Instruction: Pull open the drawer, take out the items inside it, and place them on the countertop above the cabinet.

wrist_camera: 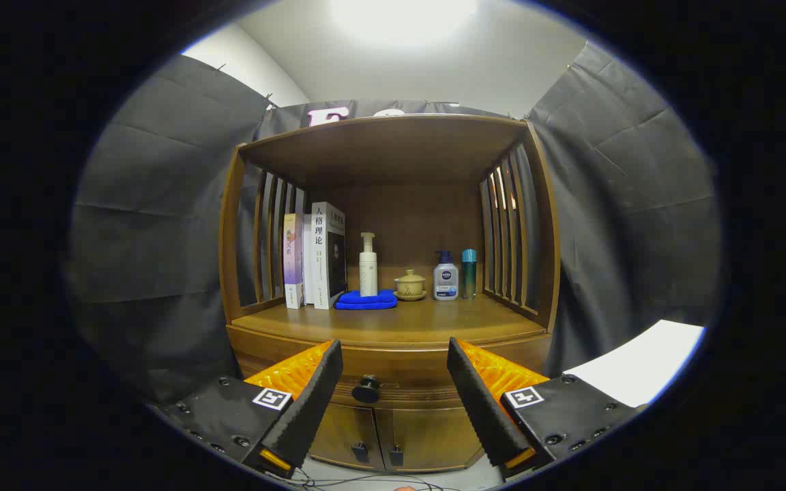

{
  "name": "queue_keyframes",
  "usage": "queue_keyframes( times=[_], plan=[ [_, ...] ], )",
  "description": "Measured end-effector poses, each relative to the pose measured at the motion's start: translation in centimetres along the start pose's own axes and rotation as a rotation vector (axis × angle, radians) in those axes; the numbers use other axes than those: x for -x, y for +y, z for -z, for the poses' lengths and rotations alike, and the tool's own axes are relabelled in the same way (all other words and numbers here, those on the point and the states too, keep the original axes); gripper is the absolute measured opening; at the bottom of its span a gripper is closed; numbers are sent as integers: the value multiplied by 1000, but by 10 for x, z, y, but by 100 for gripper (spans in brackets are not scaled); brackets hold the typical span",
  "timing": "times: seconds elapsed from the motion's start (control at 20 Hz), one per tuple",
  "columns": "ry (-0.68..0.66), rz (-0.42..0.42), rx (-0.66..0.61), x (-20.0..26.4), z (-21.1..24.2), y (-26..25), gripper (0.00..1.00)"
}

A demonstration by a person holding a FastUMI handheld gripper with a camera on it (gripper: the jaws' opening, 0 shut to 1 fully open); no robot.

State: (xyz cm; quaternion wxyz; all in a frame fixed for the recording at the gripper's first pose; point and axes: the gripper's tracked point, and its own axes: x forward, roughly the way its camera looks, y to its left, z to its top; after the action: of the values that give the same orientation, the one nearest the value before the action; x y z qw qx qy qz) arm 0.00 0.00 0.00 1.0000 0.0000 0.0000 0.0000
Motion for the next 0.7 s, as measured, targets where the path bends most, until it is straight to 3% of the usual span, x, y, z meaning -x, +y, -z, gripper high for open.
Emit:
queue_keyframes(
  times=[0.7],
  plan=[
    [-16, -2, -6, 0, -6, -2, 98]
  ],
)
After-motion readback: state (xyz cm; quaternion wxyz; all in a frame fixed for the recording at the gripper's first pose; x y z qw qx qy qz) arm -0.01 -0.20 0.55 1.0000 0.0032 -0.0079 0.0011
